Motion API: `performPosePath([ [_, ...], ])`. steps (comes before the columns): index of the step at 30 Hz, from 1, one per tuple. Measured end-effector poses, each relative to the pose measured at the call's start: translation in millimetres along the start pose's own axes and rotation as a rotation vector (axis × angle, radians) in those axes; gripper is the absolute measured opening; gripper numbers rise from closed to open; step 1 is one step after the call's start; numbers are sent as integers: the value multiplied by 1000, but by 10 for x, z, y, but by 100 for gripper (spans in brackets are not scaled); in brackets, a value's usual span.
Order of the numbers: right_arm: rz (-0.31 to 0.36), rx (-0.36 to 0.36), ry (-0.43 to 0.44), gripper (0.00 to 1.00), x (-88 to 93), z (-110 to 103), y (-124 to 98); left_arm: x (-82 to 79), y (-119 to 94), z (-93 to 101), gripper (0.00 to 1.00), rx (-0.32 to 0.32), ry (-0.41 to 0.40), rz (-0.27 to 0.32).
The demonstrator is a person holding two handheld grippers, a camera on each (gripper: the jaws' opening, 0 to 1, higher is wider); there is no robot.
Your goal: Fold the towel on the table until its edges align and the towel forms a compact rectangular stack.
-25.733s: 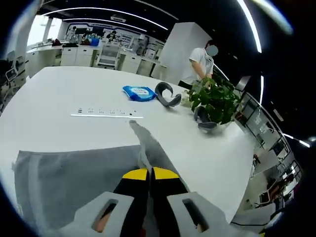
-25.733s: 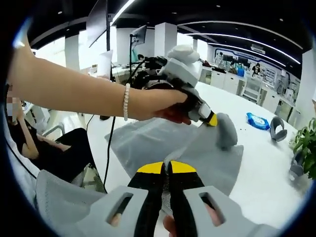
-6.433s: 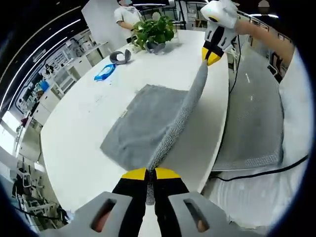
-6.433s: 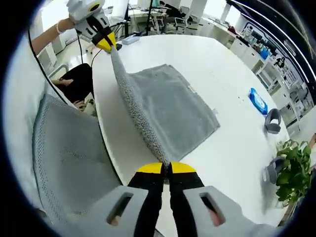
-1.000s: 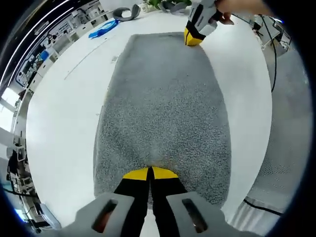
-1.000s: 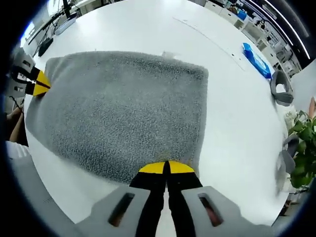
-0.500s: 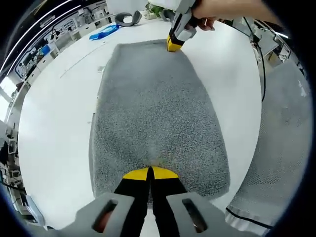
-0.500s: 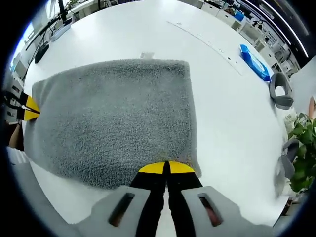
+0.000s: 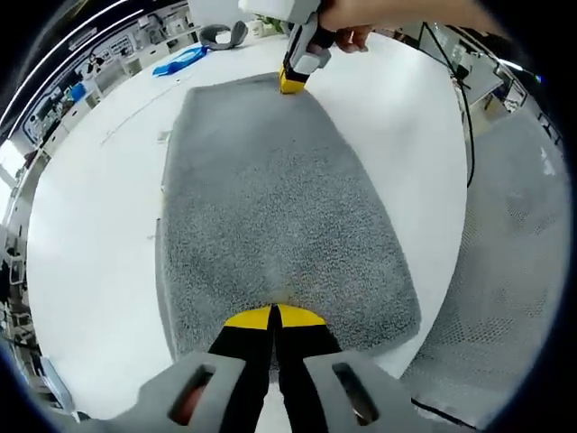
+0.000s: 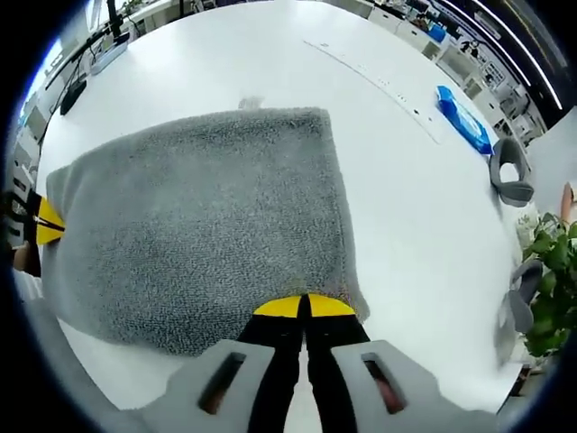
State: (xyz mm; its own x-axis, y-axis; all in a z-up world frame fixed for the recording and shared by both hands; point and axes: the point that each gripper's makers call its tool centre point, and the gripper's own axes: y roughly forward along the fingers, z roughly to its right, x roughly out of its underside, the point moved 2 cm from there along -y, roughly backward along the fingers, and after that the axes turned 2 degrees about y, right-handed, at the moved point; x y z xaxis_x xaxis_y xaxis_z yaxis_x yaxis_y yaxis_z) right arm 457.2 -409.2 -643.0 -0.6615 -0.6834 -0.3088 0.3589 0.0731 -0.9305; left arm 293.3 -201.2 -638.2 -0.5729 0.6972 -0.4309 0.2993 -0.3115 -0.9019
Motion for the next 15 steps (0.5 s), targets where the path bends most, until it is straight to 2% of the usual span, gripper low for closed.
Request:
performPosePath([
  [4,1,14,-34,0,-18,11,14,-13,13,68,1,16,3,7],
  [11,5,-9,-4,0,-32,50,19,-31,20,105,1,-64,136,-50],
  [13,9,-17,18,0,-43,61,22,-30,21,123,1,-72,138,-42],
  [15,9,-20,21,0,-53,60,22,-34,18,119,1,-77,105,-29],
])
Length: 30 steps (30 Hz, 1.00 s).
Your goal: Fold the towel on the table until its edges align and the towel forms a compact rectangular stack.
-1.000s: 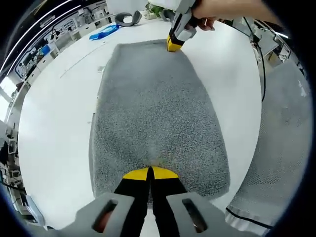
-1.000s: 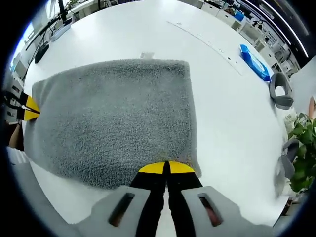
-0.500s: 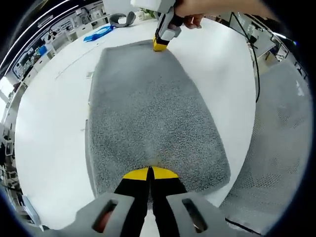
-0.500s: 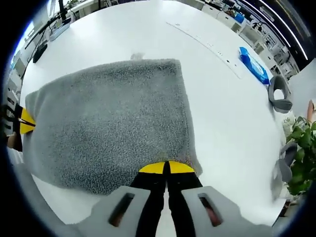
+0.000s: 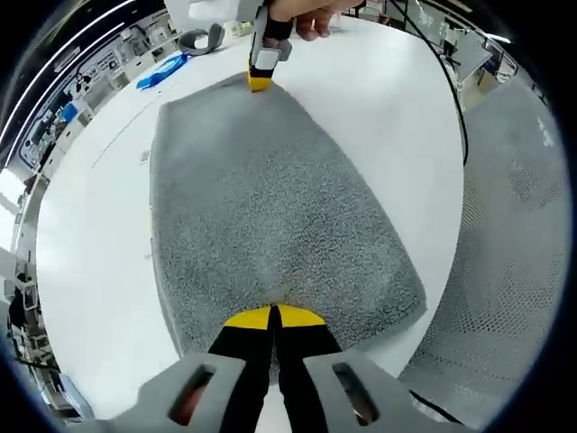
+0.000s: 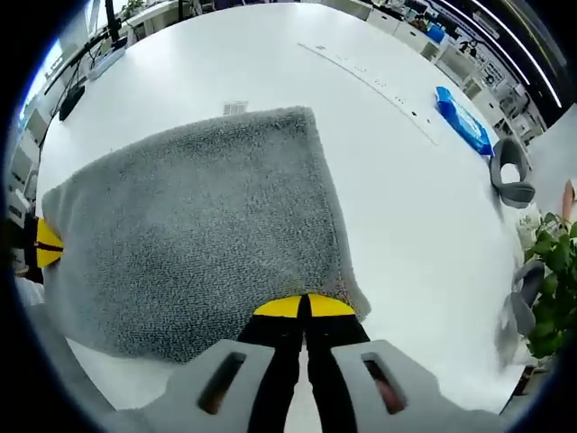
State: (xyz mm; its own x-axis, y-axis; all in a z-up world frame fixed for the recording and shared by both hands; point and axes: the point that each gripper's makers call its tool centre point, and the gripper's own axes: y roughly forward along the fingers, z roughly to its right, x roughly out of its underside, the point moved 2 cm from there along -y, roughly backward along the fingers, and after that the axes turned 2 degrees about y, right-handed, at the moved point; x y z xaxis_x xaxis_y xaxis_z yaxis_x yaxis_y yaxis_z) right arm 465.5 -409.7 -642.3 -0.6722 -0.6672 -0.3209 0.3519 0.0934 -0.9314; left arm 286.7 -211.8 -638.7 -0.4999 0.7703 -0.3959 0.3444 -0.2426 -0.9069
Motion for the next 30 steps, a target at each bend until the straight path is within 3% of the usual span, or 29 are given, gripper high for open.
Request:
performPosePath([
  [3,-1,-3,-8,0,-30,10,13,-16,2,30,1,16,-28,14],
  [10,1,-16,-15,0,-88,53,43,-81,13,128,1,21,2,22],
  [21,1,5,-61,0,-182,108,93,-182,21,336,0,48,-7,85],
  [27,0,-22,-21,0,-213,142,104,-211,26,407,1,59,31,88],
  [30,14,-37,5,0,-226,148,100,-219,28,413,1,61,8,82],
])
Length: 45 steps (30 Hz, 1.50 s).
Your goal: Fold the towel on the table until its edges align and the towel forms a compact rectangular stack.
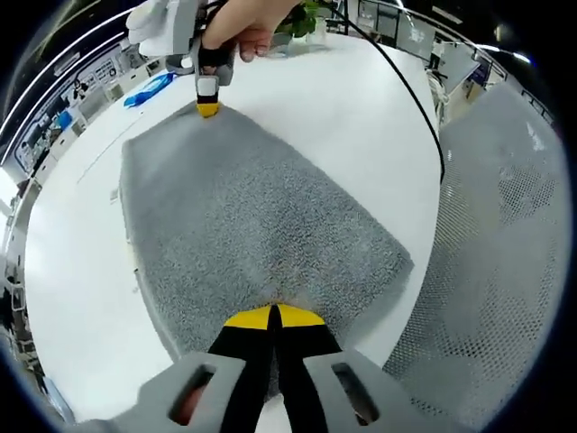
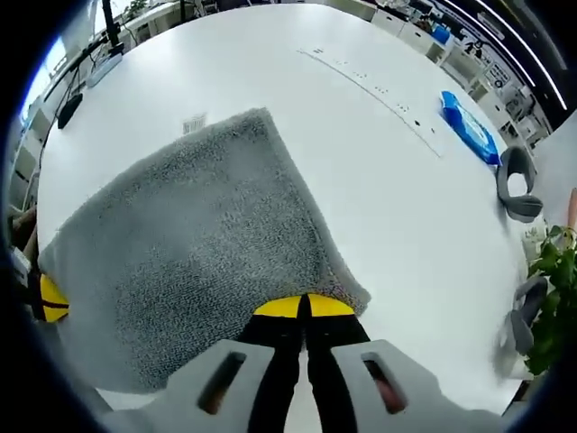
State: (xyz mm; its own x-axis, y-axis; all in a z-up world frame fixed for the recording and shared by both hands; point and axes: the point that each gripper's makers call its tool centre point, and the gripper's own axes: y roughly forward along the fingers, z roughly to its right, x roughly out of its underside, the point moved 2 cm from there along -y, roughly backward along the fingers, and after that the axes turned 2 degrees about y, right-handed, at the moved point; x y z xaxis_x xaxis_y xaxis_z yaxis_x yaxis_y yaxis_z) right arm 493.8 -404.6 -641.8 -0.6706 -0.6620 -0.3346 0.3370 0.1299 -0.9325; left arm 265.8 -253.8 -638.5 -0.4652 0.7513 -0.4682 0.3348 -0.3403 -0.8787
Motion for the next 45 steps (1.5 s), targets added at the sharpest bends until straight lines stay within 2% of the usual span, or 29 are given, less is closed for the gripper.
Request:
performPosePath([
  [2,28,-14,66,0,-31,11,18,-40,20,44,1,9,24,8],
  [4,47,-22,89,0,-55,33,22,-77,39,67,1,0,65,10],
  [14,82,11,54,0,-197,68,79,-202,103,89,1,-3,36,49],
  [21,92,36,35,0,-215,75,86,-237,115,114,1,-25,75,54],
  [26,131,-1,181,0,-251,96,21,-266,130,129,1,-36,78,41],
  [29,241,-2,247,0,-374,134,-138,-260,126,124,1,-48,77,34],
  [30,287,-11,243,0,-421,100,-245,-258,125,124,1,-51,77,33],
  [35,352,-31,127,0,-346,-166,-568,-245,115,120,1,-42,111,58],
  [36,358,-35,120,0,-305,-227,-606,-241,110,113,1,-38,107,64],
  [39,373,-50,107,0,-136,-464,-761,-224,90,93,1,-7,-13,78],
  [42,410,-106,148,0,13,-752,-899,-219,37,57,1,1,1,80],
  [45,411,-130,148,0,273,-1014,-989,-219,-43,40,2,-12,31,103],
])
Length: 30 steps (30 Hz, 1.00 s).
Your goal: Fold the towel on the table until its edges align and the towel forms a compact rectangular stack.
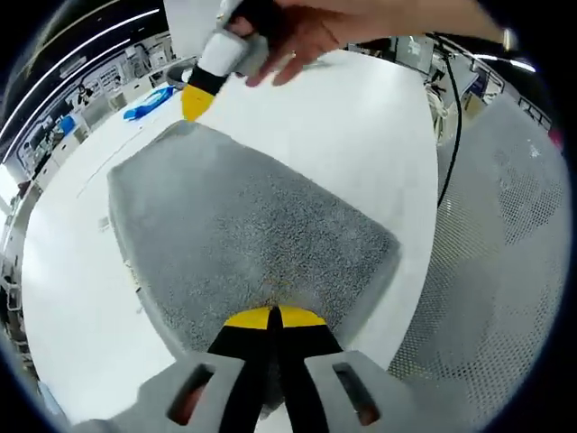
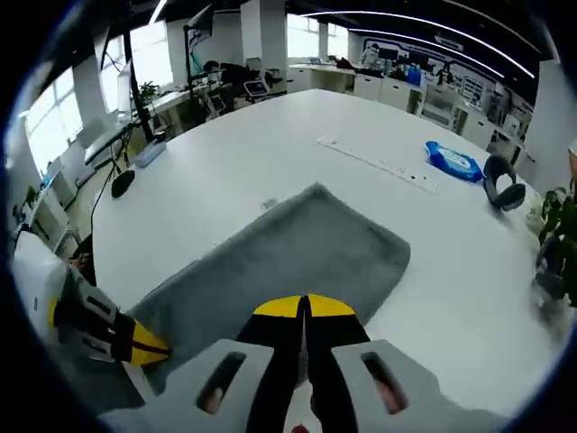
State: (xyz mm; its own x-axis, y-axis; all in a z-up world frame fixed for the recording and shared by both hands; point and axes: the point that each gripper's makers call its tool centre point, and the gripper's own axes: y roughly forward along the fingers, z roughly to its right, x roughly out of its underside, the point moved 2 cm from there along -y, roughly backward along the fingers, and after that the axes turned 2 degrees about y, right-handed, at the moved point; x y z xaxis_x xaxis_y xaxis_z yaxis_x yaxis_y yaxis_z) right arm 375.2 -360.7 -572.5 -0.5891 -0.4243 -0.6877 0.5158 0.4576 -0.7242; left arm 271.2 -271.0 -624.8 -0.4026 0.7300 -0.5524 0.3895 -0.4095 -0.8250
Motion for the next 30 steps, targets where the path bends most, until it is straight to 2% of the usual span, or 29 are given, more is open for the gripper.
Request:
performPosePath([
  [3,-31,-45,10,0,269,-210,-82,24,-95,1,7,12,-4,28],
  [5,-56,-53,-13,0,441,-315,-111,74,-106,17,9,17,6,39],
  [7,-81,-63,-18,0,575,-406,-132,172,-100,48,14,35,61,1],
  [8,-89,-73,-8,0,620,-447,-140,238,-98,50,14,25,92,-23],
  [9,-91,-84,-2,0,657,-490,-146,252,-97,51,15,19,110,-13],
  [12,-114,-114,-11,0,767,-624,-157,268,-117,37,15,20,88,2],
  [17,-126,-136,-36,0,817,-738,-147,297,-131,22,19,30,93,-11],
  [19,-127,-157,-30,0,822,-773,-123,327,-121,29,19,40,98,-4],
  [22,-136,-152,-45,0,852,-795,-100,330,-120,46,18,55,100,9],
  [24,-143,-156,-60,4,891,-806,-88,324,-111,62,18,59,124,5],
  [26,-186,-179,-74,8,990,-838,-90,310,-105,85,17,68,177,-2],
  [30,-185,-186,-99,9,1023,-848,-105,302,-99,60,17,85,171,-22],
])
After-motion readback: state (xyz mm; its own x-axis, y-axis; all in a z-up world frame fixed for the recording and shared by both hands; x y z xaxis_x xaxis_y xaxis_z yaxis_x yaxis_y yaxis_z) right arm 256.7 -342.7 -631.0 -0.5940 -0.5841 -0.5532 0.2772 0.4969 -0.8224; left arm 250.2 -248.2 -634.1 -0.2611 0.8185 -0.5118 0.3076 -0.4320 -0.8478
